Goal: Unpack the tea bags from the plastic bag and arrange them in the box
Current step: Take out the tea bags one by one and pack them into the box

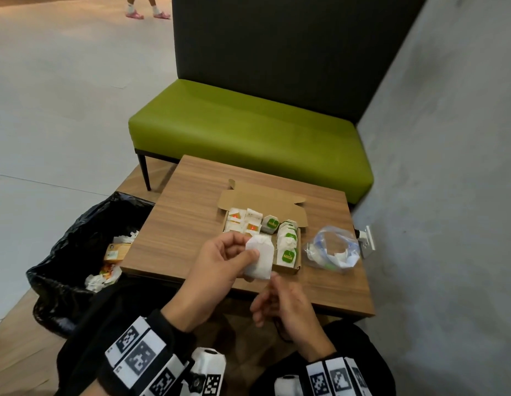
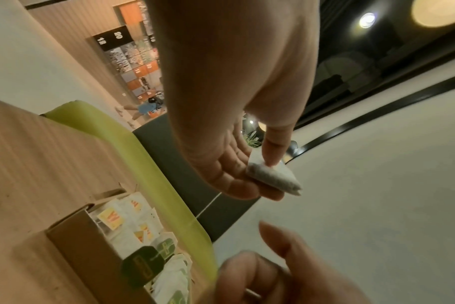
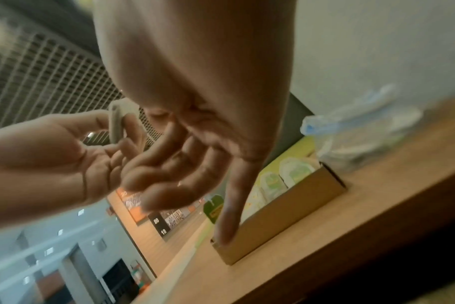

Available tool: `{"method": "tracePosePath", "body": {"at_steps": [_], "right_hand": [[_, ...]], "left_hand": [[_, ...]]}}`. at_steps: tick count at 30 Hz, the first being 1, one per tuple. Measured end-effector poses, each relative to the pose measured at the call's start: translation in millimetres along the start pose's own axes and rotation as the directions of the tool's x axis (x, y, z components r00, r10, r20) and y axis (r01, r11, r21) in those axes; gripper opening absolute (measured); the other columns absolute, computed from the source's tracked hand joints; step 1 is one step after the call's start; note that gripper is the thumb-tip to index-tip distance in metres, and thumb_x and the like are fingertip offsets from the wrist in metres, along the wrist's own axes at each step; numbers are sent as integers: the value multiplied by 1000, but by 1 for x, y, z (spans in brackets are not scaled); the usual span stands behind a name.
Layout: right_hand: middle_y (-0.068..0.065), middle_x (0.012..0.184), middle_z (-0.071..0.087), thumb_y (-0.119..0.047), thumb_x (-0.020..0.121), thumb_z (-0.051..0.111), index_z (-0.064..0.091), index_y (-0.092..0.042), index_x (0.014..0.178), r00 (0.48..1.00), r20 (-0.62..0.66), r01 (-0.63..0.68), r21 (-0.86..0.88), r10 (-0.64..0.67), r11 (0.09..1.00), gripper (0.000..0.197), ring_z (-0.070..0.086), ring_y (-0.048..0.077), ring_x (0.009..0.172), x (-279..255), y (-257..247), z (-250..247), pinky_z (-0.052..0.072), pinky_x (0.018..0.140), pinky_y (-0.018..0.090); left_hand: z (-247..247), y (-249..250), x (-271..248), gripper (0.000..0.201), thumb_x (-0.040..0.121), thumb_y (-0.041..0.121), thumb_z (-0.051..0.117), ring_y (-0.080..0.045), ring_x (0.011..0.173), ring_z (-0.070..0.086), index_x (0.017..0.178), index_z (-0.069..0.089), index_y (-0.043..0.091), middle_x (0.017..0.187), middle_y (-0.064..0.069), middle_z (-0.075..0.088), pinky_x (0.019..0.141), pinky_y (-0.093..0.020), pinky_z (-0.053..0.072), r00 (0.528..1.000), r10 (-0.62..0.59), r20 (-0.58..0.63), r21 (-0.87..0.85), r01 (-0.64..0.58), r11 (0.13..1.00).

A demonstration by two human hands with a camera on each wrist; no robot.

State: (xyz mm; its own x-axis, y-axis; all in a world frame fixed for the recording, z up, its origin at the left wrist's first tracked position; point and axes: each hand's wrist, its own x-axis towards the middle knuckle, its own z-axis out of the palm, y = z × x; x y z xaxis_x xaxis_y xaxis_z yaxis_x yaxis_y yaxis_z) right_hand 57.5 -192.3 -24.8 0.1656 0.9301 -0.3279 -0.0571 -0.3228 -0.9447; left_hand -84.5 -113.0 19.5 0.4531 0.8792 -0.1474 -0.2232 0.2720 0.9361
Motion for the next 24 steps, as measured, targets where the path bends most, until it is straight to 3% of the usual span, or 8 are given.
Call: {"method": "tracePosePath", "body": {"at_steps": [4,6,9,14,17,19,22,24], "right_hand": [[22,112,71,-62,98,9,75,-17,112,976,180,-172,286,124,942,81,67,37,100,13,-11,-3,45,95,49],[26,128,63,-68,94,14,70,-7,120,978,185,-165,404,97,900,87,59,41,121,22,-23,-10,40,108,55],[29,130,61,-68,92,22,62,-1,124,992,128,-60,438,4,897,84,56,45,121,26,-45,-20,38,108,57],[7,128,68,-57,100,13,71,-16,117,965,139,222,33,-225,974,72,56,23,128,2,-66,-24,33,112,47],[-16,133,63,-54,100,12,64,-57,115,935,264,318,-322,-238,892,54,35,0,141,-20,-67,-20,15,120,38],[-18,134,61,-50,101,17,53,-69,118,918,329,352,-427,-219,833,44,18,-5,146,-31,-65,-19,3,121,34],[-26,154,35,-54,95,28,75,-44,107,892,373,402,-400,-255,823,49,15,-2,148,-39,-55,-24,7,119,28],[-22,146,46,-50,91,46,80,-33,99,919,241,377,-313,-311,872,39,33,-1,141,-36,-46,-25,26,114,24]], "left_hand": [[3,-10,-5,3,87,6,70,-21,57,62,85,68,5,74,-19,70,45,-26,49,998,-62,17,113,60,992],[2,-18,-4,7,85,5,73,-24,56,59,80,68,3,74,-24,69,43,-26,48,996,-87,23,215,80,973],[-2,-26,-1,12,83,5,75,-17,49,57,75,67,3,65,-18,66,44,-26,46,992,-124,-13,335,121,934],[-8,-36,13,13,83,7,75,-23,51,59,74,66,4,60,-10,65,47,-30,50,980,-165,-108,377,194,906],[-9,-35,23,9,84,7,73,-19,59,63,84,68,-1,68,-14,67,52,-31,52,975,-173,-138,296,207,932],[-8,-31,28,7,85,5,70,-15,59,62,84,67,-1,69,-11,65,52,-31,52,971,-169,-170,235,206,950],[-5,-23,34,9,86,6,71,-21,65,66,86,66,-1,74,-14,67,54,-31,55,969,-156,-191,155,186,970],[-5,-18,36,10,85,6,72,-21,67,68,85,66,-1,75,-14,70,54,-31,55,973,-134,-186,135,160,978]]}}
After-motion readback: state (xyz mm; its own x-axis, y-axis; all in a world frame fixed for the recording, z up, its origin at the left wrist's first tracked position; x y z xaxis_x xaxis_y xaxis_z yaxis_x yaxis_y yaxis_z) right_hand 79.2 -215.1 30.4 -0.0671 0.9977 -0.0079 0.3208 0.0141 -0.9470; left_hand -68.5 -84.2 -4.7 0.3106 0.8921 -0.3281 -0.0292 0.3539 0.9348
